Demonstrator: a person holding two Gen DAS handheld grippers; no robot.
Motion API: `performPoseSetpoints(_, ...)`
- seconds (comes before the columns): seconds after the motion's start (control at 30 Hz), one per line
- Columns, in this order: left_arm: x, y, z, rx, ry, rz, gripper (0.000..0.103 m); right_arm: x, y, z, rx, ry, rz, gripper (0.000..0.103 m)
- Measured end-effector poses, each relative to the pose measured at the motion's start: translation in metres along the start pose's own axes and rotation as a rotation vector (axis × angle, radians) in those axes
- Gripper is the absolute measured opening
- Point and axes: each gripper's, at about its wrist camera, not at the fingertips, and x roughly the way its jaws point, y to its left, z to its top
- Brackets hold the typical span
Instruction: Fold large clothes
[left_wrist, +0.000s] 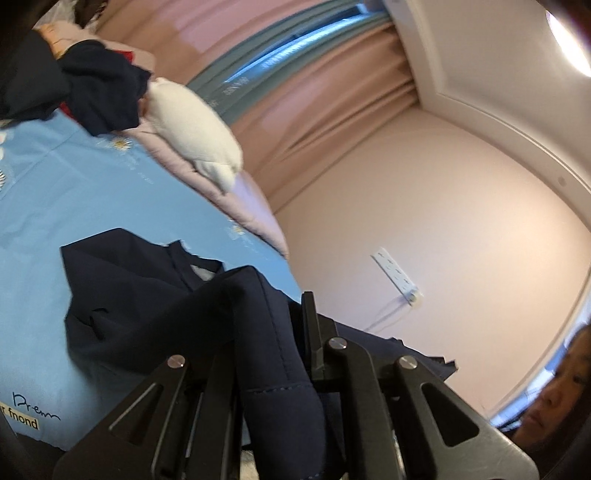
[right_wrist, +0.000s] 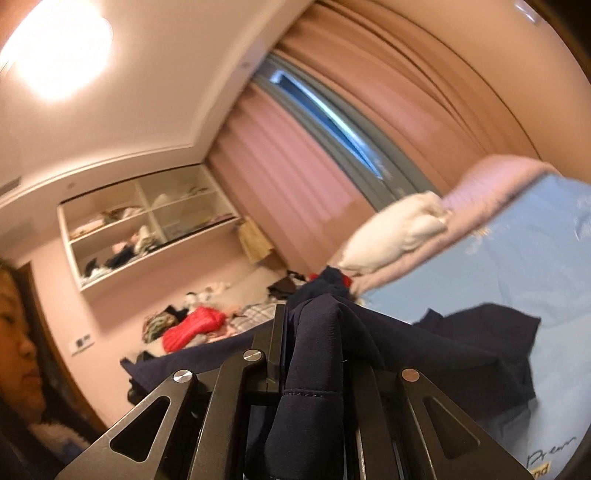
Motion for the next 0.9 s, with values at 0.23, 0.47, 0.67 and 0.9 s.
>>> performPoseSetpoints(0.23,0.023,0.028,0.006,-0.063,0.003,0.073,0.01,0.024,-0.02,0.004,0.006,0.031,-0.102,0.009)
performPoseSetpoints(0.47,0.047,0.059,0.018,-0.112,-0.006,0.138,0.01,0.038,-0.055,0.007,0.056,0.025,-0.178,0.009)
performPoseSetpoints(0.67,0.065,0.086,0.023,-0.162,0.007,0.181,0.009,0.051,-0.081,-0.003,0.11,0.095,-0.216,0.009)
performPoseSetpoints(0.9,0.093,0.123,0.028,-0.227,0.066,0.266,0.009,0.074,-0.109,-0.009,0.169,0.166,-0.273,0.009)
